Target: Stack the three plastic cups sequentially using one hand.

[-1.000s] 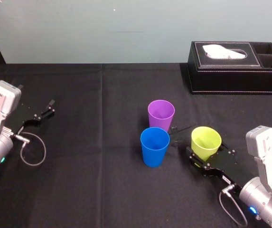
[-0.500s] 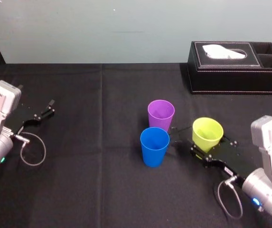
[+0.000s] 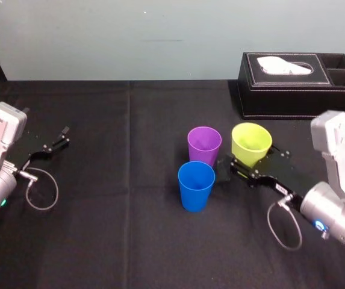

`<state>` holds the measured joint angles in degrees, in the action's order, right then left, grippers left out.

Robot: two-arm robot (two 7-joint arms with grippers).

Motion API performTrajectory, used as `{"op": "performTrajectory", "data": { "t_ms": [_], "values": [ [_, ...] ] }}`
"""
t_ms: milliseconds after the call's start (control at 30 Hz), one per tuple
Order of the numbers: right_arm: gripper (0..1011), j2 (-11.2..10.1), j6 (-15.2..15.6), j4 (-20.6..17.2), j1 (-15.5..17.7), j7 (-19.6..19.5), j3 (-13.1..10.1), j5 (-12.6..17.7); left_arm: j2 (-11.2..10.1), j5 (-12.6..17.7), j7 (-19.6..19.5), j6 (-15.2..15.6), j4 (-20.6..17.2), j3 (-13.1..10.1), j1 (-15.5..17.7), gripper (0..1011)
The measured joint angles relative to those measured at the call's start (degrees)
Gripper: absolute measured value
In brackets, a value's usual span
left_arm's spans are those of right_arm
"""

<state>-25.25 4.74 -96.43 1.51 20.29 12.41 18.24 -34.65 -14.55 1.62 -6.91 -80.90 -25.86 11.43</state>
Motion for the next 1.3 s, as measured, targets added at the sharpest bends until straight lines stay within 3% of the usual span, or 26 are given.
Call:
{"op": "performTrajectory", "data": {
  "t_ms": [267, 567, 1300],
  "values": [
    [711, 0.0, 2.9, 0.7, -4.4, 0.5, 1.0, 1.4, 0.0, 0.0, 0.0, 0.0, 0.0, 0.0, 0.0, 1011],
    [711, 0.5, 4.1, 2.1, -7.8, 0.5, 2.1, 2.5, 0.0, 0.0, 0.0, 0.0, 0.0, 0.0, 0.0, 1011],
    [711, 2.5, 2.1, 9.5, -16.0, 2.5, 7.3, 2.5, 0.0, 0.0, 0.0, 0.0, 0.0, 0.0, 0.0, 1011]
  ]
}}
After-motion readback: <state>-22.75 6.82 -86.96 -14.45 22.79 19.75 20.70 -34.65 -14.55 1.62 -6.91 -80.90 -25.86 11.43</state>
